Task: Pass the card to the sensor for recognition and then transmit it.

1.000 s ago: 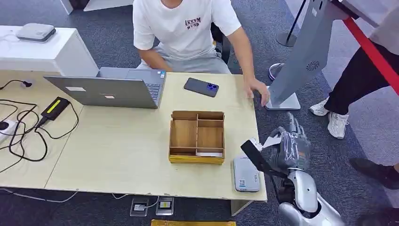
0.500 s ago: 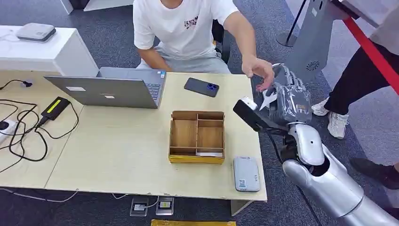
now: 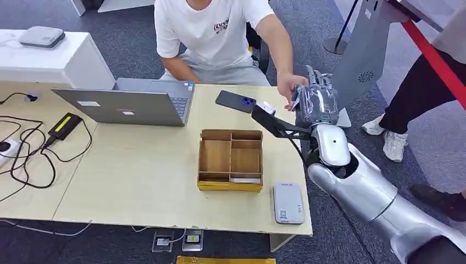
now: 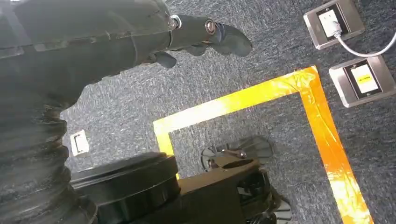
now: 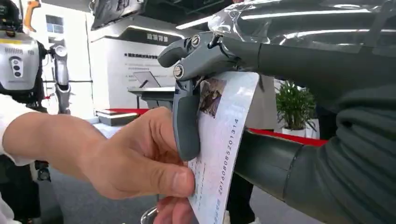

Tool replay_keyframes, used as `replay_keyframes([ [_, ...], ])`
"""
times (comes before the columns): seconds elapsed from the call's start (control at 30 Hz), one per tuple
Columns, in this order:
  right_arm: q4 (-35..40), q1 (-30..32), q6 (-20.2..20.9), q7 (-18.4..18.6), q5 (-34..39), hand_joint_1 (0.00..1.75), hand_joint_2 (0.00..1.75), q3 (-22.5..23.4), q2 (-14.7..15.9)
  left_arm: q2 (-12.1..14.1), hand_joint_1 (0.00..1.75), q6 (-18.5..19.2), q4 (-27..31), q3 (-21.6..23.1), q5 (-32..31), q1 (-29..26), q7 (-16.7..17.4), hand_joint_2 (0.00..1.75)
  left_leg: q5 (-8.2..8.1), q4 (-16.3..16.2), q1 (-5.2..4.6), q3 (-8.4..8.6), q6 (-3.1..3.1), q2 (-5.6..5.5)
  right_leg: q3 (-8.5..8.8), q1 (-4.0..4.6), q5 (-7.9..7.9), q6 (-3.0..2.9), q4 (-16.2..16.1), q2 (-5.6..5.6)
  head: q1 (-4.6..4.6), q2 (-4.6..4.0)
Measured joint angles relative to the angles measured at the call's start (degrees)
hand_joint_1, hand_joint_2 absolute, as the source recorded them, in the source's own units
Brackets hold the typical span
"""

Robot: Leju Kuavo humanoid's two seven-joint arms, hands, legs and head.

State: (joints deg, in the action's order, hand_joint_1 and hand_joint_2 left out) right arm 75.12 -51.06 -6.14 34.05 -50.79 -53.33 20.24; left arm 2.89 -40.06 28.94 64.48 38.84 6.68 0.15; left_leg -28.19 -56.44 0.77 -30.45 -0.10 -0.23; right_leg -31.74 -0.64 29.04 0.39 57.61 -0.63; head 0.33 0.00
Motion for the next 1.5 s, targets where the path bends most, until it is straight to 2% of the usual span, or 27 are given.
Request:
replay_keyframes([
  [0.1, -2.4, -1.0, -0.5, 0.1, -0.3, 1.75, 1.75, -1.0, -0.9, 0.1, 0.0, 0.0, 0.0, 0.2, 0.1, 0.0, 0.0, 1.75, 0.02, 0.0, 0.0, 0.0, 0.02, -0.01, 0.0, 0.0, 0.0, 0.0, 0.0, -0.02, -0.04, 0.0],
  [0.13, -2.9, -1.2, -0.5, 0.1, -0.3, 1.01, 1.75, -1.3, -1.2, 0.1, 0.0, 0.0, 0.0, 0.2, 0.1, -0.1, 0.0, 1.75, 0.02, 0.0, 0.0, 0.0, 0.02, -0.01, 0.0, 0.0, 0.0, 0.0, 0.0, -0.03, -0.02, 0.0],
  [0.17, -3.5, -1.4, -0.5, 0.1, -0.3, 0.0, 1.75, -1.7, -1.5, 0.1, 0.0, 0.0, 0.0, 0.2, 0.1, -0.1, 0.0, 1.75, 0.02, 0.0, 0.0, 0.0, 0.02, -0.01, 0.0, 0.0, 0.0, 0.0, 0.0, -0.02, -0.02, 0.0],
  [0.37, -6.3, -2.0, -1.2, 0.1, -0.7, 0.0, 1.75, -3.0, -2.7, 0.2, 0.0, 0.0, 0.0, 0.2, 0.3, -0.2, 0.0, 1.75, 0.02, 0.0, 0.0, 0.0, 0.02, 0.0, -0.01, 0.0, 0.0, 0.0, 0.0, 0.01, 0.0, 0.0],
  [0.7, -9.2, -2.3, -5.1, 0.0, 0.7, 0.0, 1.75, -4.9, -3.9, 0.0, 0.0, 0.0, 0.0, 0.2, 0.1, -1.1, -0.8, 1.75, 0.02, 0.0, 0.0, 0.02, 0.02, 0.01, -0.02, 0.0, 0.0, 0.0, 0.0, 0.02, -0.02, 0.0],
  [0.83, -9.4, -2.1, -9.0, -0.4, 2.8, 0.0, 1.75, -4.8, -3.9, -0.1, 0.0, 0.0, 0.0, 0.2, 0.0, -1.1, -0.8, 1.75, 0.02, 0.0, 0.0, 0.04, 0.02, 0.02, -0.02, 0.0, 0.0, 0.0, 0.0, 0.03, -0.02, 0.0],
  [0.9, -8.8, -1.4, -12.8, -1.0, 5.4, 0.0, 1.75, -4.4, -3.8, -0.1, 0.0, 0.0, 0.0, 0.2, 0.2, -1.3, -0.9, 1.75, 0.02, 0.0, 0.0, 0.06, 0.02, 0.03, -0.04, 0.0, 0.0, 0.0, 0.0, 0.05, -0.02, 0.0],
  [0.97, -6.9, 0.2, -16.8, -2.2, 8.8, 0.0, 1.75, -3.1, -3.4, -0.2, 0.0, 0.0, 0.0, 0.2, 0.6, -1.5, -1.4, 1.75, 0.02, 0.0, 0.0, 0.06, 0.02, 0.03, -0.03, 0.0, 0.0, 0.0, 0.0, 0.04, -0.02, 0.0],
  [1.03, -4.6, 2.1, -18.9, -3.4, 11.9, 0.0, 1.75, -1.6, -3.2, -0.2, 0.0, 0.0, -0.1, 0.2, 1.2, -1.7, -1.9, 1.75, 0.01, 0.0, 0.0, 0.07, 0.02, 0.05, -0.04, 0.0, 0.0, 0.0, 0.0, 0.07, -0.04, 0.0],
  [1.13, -0.2, 5.6, -21.3, -9.3, 23.0, 0.0, 1.75, 0.5, -2.9, -0.2, 0.0, 0.0, -0.2, 0.2, 2.6, -2.1, -2.7, 1.75, 0.01, 0.0, 0.0, 0.08, 0.02, 0.07, -0.03, 0.01, 0.0, 0.0, 0.0, 0.09, -0.02, 0.0],
  [1.2, 3.4, 8.4, -21.3, -13.4, 29.2, 0.0, 1.75, 1.7, -2.7, -0.2, 0.0, 0.0, -0.2, 0.2, 3.8, -2.4, -3.4, 1.75, 0.01, 0.0, 0.01, 0.09, 0.02, 0.07, -0.04, 0.01, 0.0, 0.0, 0.0, 0.09, -0.02, 0.0],
  [1.3, 9.4, 12.7, -18.4, -18.3, 32.3, 0.0, 1.75, 2.9, -2.0, -0.2, 0.0, 0.0, -0.3, 0.2, 5.6, -2.8, -5.4, 1.75, 0.0, 0.0, 0.01, 0.09, 0.01, 0.07, -0.04, 0.02, 0.0, 0.0, 0.0, 0.09, -0.02, 0.0],
  [1.5, 20.0, 21.3, -14.0, -20.1, 28.6, 0.0, 1.75, 3.9, -0.7, -0.2, 0.0, 0.0, -0.9, 0.2, 7.0, -3.0, -7.3, 1.75, -0.02, 0.0, 0.01, 0.07, -0.01, 0.12, -0.04, 0.02, 0.01, 0.0, 0.0, 0.09, -0.04, 0.0],
])
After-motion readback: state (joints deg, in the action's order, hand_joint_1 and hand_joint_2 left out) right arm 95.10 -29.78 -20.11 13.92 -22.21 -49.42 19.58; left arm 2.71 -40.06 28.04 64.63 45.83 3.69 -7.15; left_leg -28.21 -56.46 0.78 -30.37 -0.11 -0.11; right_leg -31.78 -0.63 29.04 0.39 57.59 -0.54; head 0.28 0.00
